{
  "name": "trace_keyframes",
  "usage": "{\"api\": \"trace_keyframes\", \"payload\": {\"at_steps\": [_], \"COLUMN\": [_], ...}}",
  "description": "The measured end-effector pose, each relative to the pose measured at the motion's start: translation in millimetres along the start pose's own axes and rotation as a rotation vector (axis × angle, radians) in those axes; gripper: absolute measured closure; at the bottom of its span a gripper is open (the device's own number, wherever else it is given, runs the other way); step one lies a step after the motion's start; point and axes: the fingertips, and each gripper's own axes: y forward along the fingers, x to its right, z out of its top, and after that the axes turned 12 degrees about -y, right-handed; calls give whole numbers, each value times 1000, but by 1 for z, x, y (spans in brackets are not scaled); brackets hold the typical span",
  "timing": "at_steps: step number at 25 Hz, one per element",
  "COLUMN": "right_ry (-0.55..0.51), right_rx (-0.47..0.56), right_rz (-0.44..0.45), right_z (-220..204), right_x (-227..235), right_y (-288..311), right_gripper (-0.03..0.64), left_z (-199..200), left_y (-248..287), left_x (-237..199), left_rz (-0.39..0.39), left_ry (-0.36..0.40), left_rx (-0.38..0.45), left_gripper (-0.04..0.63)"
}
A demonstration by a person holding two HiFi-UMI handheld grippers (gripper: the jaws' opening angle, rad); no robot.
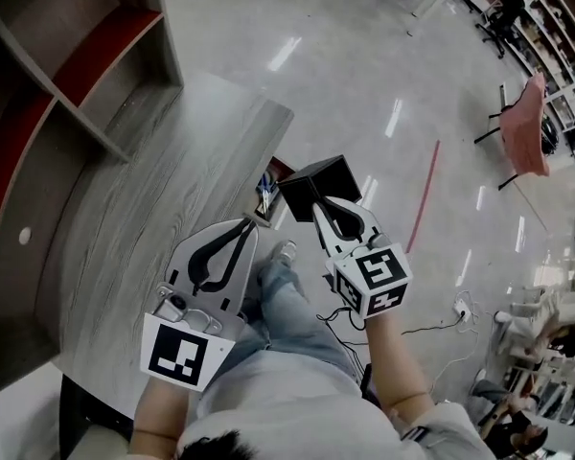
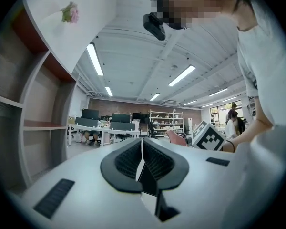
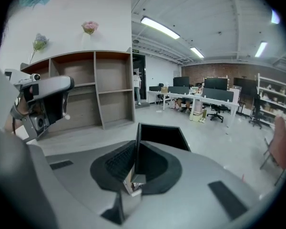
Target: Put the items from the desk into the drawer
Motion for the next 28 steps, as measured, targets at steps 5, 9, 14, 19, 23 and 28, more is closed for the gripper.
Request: {"api": "trace_keyframes", "payload": {"at_steps": [5,9,14,19,23,28], "right_ry": [3,-6,-5,-17,-30,-127], "right_rx": [-4,-20,-29,-39,-53,-71], "right_rz": [37,95,173,224,261,280], "right_z": [-27,-52,-77,-96,-112,-117], "right_x": [10,9,-2,-7,-16,-30], "right_y": [19,41,74,99,118,137], "right_gripper": [580,579,578,578,578,579], "left_z": [-4,-10,-24,-40,-52,-60], "left_y": [29,52,76,95,101,102], "left_x": [5,9,4,8,9,0], "left_rz": [-7,-5,-8,-22,-28,-13], "left_ry": [0,11,24,53,39,32], "left_rx": [-8,-28,-61,-107,-144,-172], "left_gripper": [583,583,584,584,584,584]}}
